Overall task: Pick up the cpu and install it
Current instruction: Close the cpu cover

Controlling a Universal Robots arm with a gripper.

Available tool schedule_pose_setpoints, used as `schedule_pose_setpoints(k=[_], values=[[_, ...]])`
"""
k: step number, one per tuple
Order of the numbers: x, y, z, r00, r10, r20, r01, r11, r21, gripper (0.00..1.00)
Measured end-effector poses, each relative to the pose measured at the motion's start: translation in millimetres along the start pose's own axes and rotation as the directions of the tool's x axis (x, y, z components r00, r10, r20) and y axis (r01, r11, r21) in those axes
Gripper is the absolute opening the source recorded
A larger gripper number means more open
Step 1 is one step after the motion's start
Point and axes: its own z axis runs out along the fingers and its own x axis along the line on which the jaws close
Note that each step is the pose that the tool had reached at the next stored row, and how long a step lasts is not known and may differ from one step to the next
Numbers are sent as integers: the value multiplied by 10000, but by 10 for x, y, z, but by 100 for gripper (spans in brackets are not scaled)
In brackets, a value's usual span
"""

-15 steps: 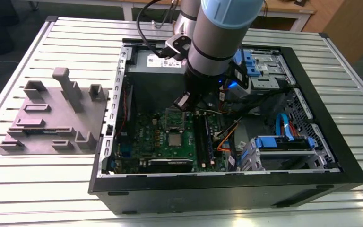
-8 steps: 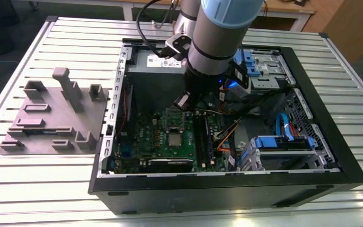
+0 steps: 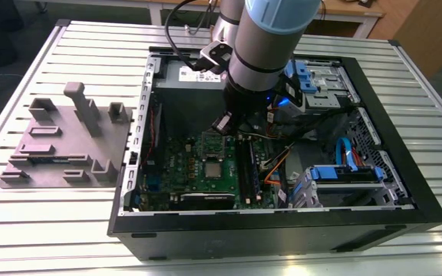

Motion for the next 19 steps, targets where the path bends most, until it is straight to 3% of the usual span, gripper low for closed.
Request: schedule_pose_setpoints(k=[7, 19], values=[[7, 23, -66, 10000, -57, -6, 57, 10000, -5, 10], [14, 37, -97, 9991, -424, -59, 424, 9991, -32, 10]])
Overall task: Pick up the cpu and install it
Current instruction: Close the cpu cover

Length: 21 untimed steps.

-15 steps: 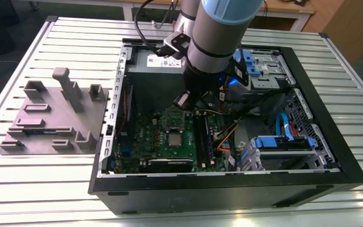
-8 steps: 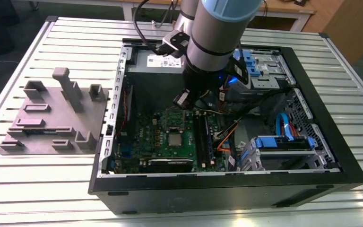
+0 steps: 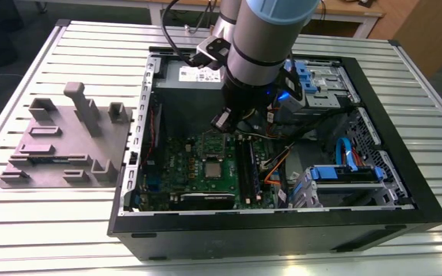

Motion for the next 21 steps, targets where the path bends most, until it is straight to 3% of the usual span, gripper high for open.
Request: schedule_pose_setpoints(k=[21], values=[[8, 17, -42, 10000, -31, -2, 31, 10000, -4, 10]])
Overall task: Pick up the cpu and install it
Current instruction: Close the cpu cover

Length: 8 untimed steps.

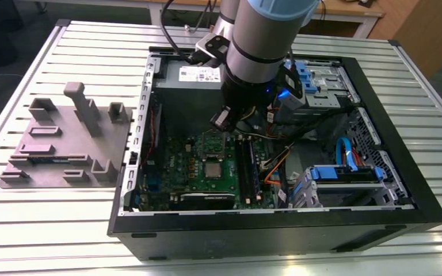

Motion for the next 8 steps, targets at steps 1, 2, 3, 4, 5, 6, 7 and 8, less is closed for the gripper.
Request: schedule_pose_setpoints(k=[1, 2, 3, 4, 5, 6, 7, 8], values=[[1, 0, -2, 10000, 0, -2, 0, 10000, 1, 10], [4, -1, -3, 10000, 2, -2, -2, 10000, 1, 10], [7, -3, -3, 10000, 2, -1, -2, 10000, 1, 10], [8, -4, -5, 10000, 2, -2, -2, 10000, 0, 10], [9, -5, -6, 10000, 1, -2, -1, 10000, 1, 10], [10, -6, -7, 10000, 2, -1, -2, 10000, 1, 10], [11, -7, -8, 10000, 1, 0, -1, 10000, 0, 10], [12, -7, -10, 10000, 1, 1, -1, 10000, 0, 10]])
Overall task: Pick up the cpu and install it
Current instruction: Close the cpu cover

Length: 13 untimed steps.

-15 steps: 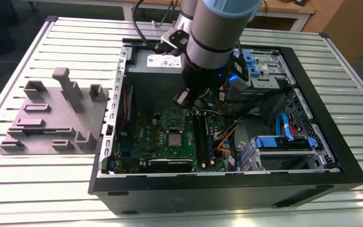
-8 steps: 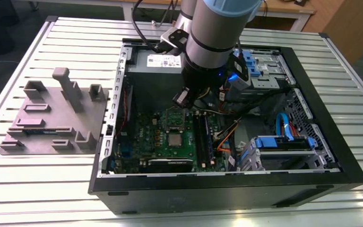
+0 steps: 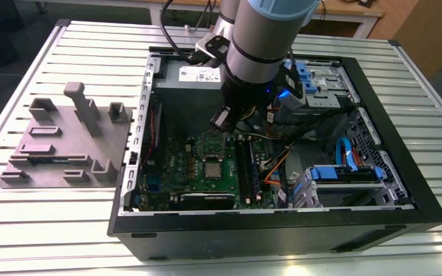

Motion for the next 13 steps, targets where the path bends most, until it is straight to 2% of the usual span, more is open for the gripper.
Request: schedule_pose_setpoints(k=[13], values=[[20, -12, -26, 10000, 0, -1, 0, 10000, 0, 10]])
